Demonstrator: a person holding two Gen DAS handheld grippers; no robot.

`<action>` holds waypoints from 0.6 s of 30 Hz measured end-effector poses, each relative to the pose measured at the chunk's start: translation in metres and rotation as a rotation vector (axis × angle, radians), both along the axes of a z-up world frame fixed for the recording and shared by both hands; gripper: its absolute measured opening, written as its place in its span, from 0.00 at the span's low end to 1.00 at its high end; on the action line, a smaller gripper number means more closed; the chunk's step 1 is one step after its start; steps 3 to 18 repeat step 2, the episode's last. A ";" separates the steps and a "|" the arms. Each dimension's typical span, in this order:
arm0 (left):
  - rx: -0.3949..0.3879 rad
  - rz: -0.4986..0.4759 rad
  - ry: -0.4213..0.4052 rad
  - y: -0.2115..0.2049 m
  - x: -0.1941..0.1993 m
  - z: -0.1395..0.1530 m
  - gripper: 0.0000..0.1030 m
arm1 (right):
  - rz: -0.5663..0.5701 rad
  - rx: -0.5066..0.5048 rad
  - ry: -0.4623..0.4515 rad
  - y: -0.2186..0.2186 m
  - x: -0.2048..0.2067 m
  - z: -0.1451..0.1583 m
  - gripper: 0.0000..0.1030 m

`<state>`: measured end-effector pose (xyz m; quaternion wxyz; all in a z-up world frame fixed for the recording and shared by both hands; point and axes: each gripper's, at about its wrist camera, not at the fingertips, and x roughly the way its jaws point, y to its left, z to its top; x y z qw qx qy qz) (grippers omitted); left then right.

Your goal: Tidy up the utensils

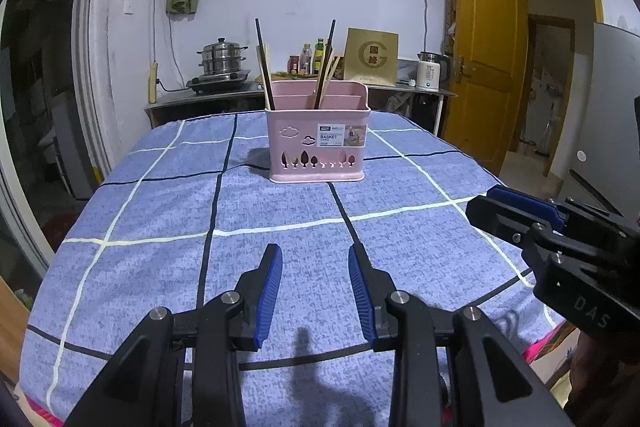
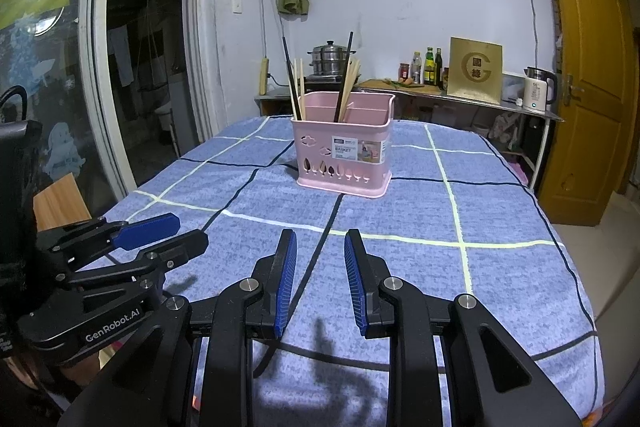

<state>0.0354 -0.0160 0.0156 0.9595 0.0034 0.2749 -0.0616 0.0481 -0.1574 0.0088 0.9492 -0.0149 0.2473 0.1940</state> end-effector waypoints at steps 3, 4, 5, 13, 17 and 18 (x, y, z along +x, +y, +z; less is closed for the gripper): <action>-0.002 -0.001 -0.005 0.001 -0.002 0.001 0.33 | -0.003 0.001 -0.002 -0.001 -0.002 0.000 0.25; -0.002 -0.001 -0.005 0.001 -0.002 0.001 0.33 | -0.003 0.001 -0.002 -0.001 -0.002 0.000 0.25; -0.002 -0.001 -0.005 0.001 -0.002 0.001 0.33 | -0.003 0.001 -0.002 -0.001 -0.002 0.000 0.25; -0.002 -0.001 -0.005 0.001 -0.002 0.001 0.33 | -0.003 0.001 -0.002 -0.001 -0.002 0.000 0.25; -0.002 -0.001 -0.005 0.001 -0.002 0.001 0.33 | -0.003 0.001 -0.002 -0.001 -0.002 0.000 0.25; -0.002 -0.001 -0.005 0.001 -0.002 0.001 0.33 | -0.003 0.001 -0.002 -0.001 -0.002 0.000 0.25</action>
